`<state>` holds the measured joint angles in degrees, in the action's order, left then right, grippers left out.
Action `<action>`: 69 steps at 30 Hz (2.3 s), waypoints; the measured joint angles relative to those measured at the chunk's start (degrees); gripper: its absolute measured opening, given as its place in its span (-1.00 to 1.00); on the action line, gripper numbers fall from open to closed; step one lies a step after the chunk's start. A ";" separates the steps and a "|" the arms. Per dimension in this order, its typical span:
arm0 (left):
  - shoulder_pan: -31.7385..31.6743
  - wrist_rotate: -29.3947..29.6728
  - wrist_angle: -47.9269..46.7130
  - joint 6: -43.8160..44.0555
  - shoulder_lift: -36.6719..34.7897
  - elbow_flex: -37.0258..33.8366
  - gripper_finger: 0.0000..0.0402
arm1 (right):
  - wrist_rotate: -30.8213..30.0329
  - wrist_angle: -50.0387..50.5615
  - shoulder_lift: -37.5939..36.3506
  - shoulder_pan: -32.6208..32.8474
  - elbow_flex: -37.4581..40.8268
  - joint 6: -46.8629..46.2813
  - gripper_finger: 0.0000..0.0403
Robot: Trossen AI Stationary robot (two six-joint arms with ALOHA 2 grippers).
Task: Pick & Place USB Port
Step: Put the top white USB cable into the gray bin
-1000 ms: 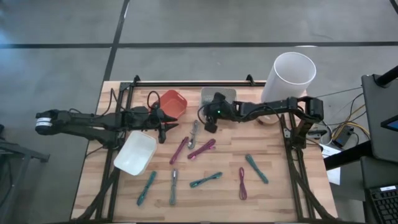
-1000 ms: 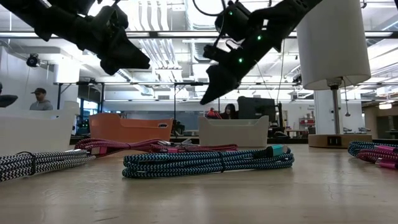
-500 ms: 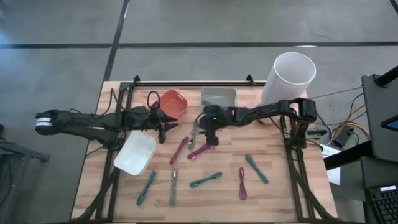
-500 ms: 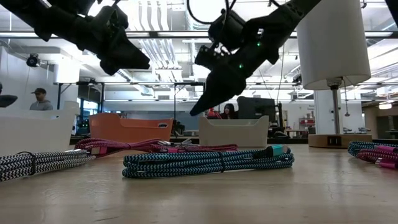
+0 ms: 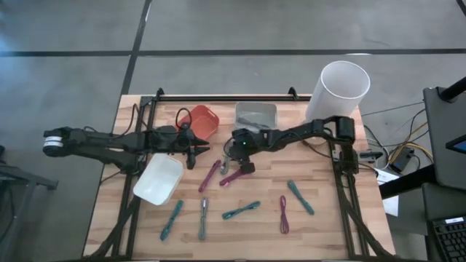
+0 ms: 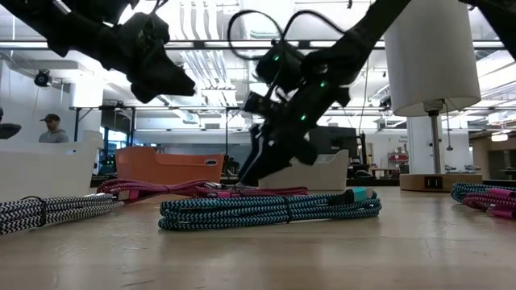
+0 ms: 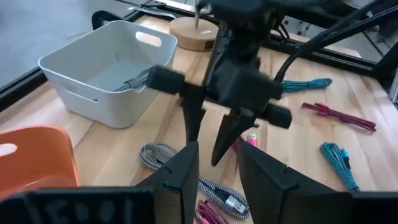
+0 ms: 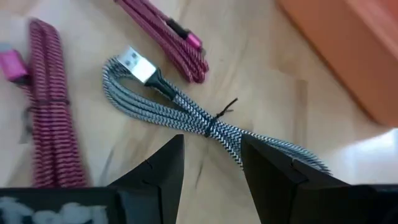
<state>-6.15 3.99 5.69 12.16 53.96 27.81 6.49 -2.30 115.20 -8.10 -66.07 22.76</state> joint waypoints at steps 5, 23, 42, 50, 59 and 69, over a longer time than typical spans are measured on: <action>0.00 0.02 -0.15 0.02 0.28 0.00 -0.43 | -1.66 0.07 5.01 0.02 -4.27 0.18 -0.24; 0.00 0.11 -0.21 -0.04 0.78 0.00 -0.43 | -5.66 20.12 3.81 0.68 -11.25 -2.52 -0.95; 0.00 0.11 -0.17 -0.03 1.07 0.02 -0.43 | -31.96 31.83 -19.28 0.02 -9.12 -17.95 -0.96; 0.00 0.11 -0.14 0.24 1.07 0.02 -0.43 | -31.74 32.09 -22.63 -5.70 -5.89 -21.56 -0.96; 0.02 0.11 -0.21 0.15 1.07 0.02 -0.43 | -31.38 27.42 -19.23 -9.84 0.73 -20.79 -0.96; 0.02 0.11 -0.19 0.20 1.07 0.02 -0.43 | -29.38 21.30 -15.36 -11.79 4.18 -19.64 -0.96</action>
<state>-6.13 4.10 5.50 12.36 55.02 27.83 -22.89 19.00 99.83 -19.89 -61.89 3.12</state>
